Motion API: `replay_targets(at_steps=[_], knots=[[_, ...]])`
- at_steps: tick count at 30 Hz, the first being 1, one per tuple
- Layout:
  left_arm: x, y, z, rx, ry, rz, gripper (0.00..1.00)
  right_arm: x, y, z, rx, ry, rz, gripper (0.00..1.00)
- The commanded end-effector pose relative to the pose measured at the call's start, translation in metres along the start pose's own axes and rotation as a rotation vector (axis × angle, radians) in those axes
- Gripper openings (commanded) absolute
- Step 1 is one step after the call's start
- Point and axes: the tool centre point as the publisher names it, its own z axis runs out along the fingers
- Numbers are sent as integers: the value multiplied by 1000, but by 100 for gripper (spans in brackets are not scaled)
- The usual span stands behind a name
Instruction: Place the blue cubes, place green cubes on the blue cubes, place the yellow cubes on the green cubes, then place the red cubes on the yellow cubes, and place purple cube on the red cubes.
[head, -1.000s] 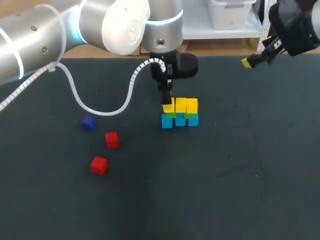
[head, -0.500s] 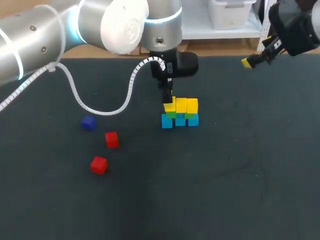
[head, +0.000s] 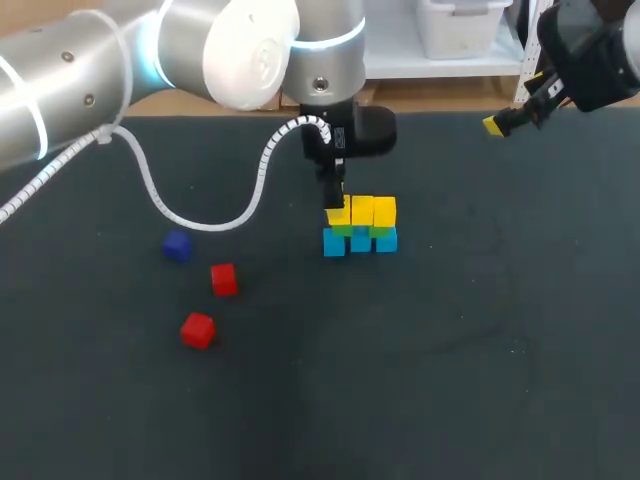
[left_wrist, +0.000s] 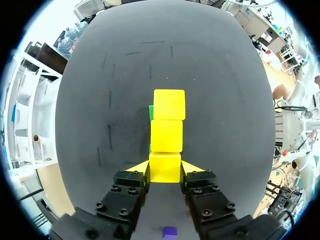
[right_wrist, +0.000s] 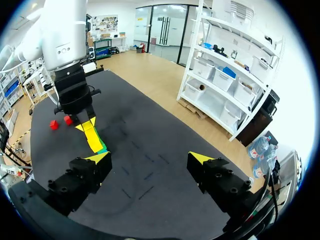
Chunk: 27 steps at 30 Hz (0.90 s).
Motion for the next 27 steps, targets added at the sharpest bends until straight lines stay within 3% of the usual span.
replay_targets(at_steps=[1,2,3,4,15,22,27], knots=[[0,1,1,2,-1,3,43,0,1,0,2,0,0,100],[0,1,1,3,-4,4,55,0,1,0,2,0,0,100],[0,1,1,4,-6,4,85,0,1,0,2,0,0,100],[0,1,1,4,-6,3,100,0,1,0,2,0,0,100],[5,-6,-12,-48,-42,-27,100,0,1,0,2,0,0,100],[27,-31,-29,-118,-44,-128,100,0,1,0,2,0,0,100],[49,-55,-31,-144,-38,-257,100,0,1,0,2,0,0,100]])
